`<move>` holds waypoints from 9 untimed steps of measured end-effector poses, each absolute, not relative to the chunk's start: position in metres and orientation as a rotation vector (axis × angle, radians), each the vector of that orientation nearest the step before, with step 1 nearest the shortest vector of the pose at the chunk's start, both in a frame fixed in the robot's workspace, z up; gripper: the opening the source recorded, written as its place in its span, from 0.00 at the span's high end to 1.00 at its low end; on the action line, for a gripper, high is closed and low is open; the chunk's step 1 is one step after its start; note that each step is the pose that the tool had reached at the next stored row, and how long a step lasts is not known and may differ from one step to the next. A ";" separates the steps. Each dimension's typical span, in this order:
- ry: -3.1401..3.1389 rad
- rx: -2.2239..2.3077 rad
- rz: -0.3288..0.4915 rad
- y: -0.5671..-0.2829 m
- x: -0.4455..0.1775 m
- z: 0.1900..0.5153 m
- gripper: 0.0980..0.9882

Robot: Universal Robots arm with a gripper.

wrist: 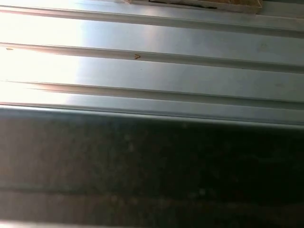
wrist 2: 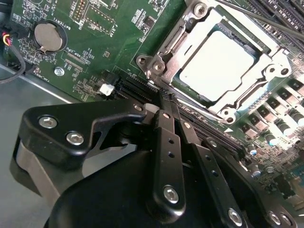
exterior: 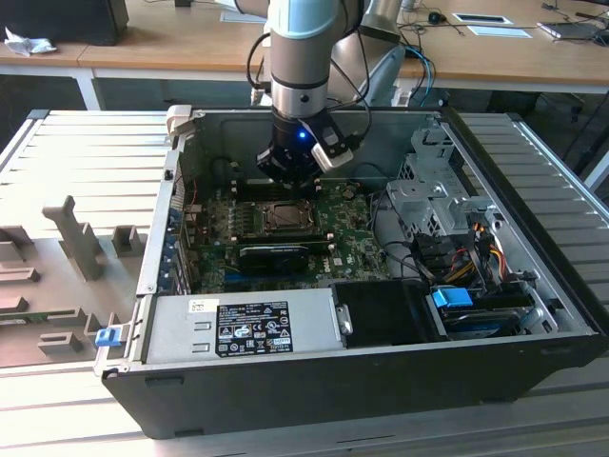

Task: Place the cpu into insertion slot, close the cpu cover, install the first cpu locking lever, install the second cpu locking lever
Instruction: 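Install the first cpu locking lever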

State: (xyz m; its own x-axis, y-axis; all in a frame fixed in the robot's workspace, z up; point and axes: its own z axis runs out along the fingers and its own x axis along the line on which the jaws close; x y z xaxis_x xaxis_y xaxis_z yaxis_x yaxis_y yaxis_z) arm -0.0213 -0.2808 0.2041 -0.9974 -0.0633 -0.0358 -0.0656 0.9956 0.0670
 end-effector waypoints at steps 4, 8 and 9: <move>3.105 -0.100 0.103 -0.281 -0.021 0.203 0.99; 3.104 -0.100 0.103 -0.281 -0.021 0.204 0.99; 3.104 -0.100 0.104 -0.281 -0.021 0.205 0.99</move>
